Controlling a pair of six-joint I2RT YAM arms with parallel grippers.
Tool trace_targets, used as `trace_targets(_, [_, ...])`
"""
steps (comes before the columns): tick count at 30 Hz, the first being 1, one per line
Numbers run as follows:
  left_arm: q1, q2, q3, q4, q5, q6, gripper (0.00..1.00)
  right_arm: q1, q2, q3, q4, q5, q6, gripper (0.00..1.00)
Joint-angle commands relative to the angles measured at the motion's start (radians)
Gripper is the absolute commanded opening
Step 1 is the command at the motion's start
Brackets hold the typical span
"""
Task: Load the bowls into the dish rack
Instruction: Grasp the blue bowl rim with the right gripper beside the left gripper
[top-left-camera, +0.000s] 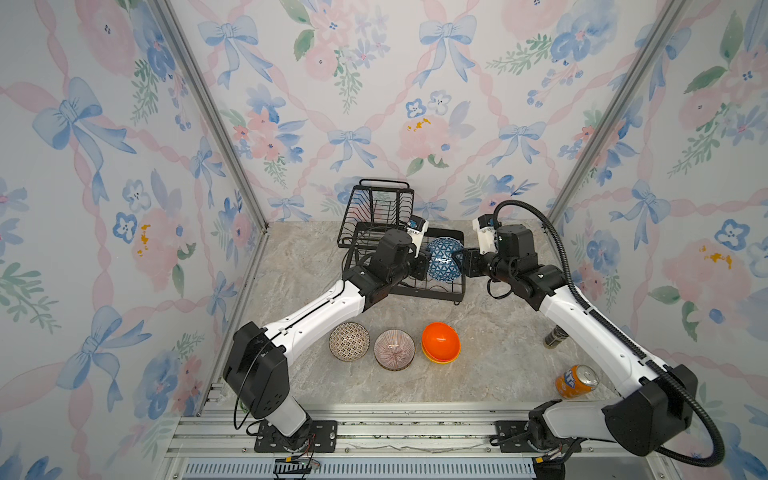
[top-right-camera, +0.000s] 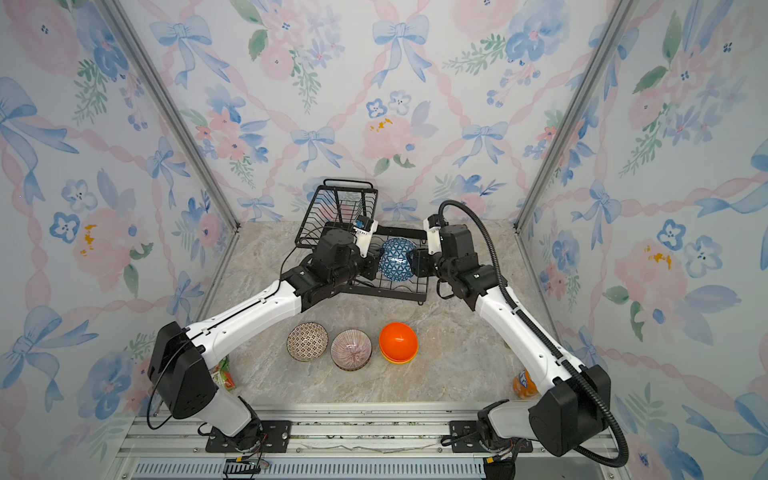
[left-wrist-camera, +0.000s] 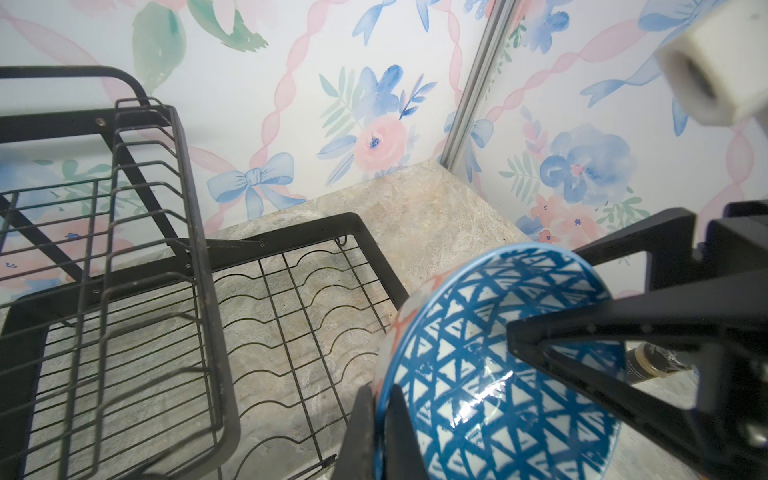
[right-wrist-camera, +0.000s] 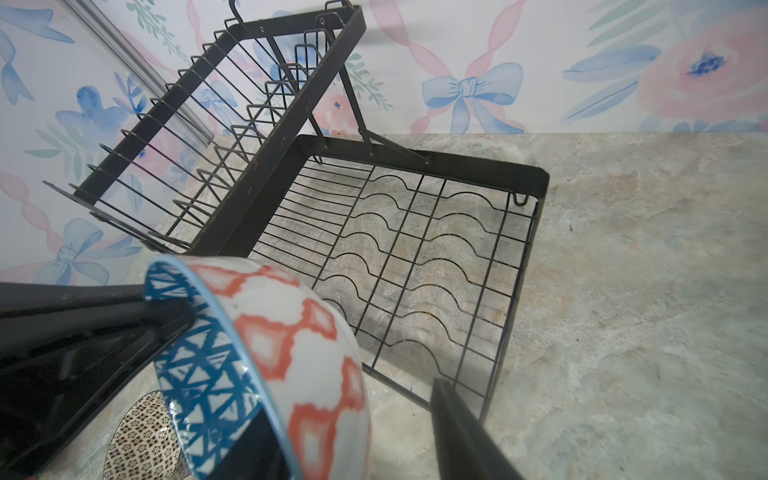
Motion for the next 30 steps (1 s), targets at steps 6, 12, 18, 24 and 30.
trace_targets(6, [0.003,0.003,0.048,0.078,0.022,-0.003,0.0,0.008,0.023,0.039,0.01,0.001,-0.004,0.42])
trace_targets(12, [0.003,0.008,0.056,0.078,0.028,0.0,0.0,0.008,0.037,0.047,0.001,0.0,-0.004,0.27])
trace_targets(18, [0.002,0.008,0.059,0.078,0.027,0.002,0.0,0.008,0.041,0.048,-0.001,-0.002,-0.009,0.13])
trace_targets(24, [0.0,0.008,0.053,0.077,0.027,0.006,0.0,0.008,0.032,0.044,-0.009,0.013,-0.015,0.0])
trace_targets(30, [-0.001,-0.02,0.019,0.072,0.057,0.068,0.0,0.007,0.033,0.045,-0.013,0.024,-0.066,0.0])
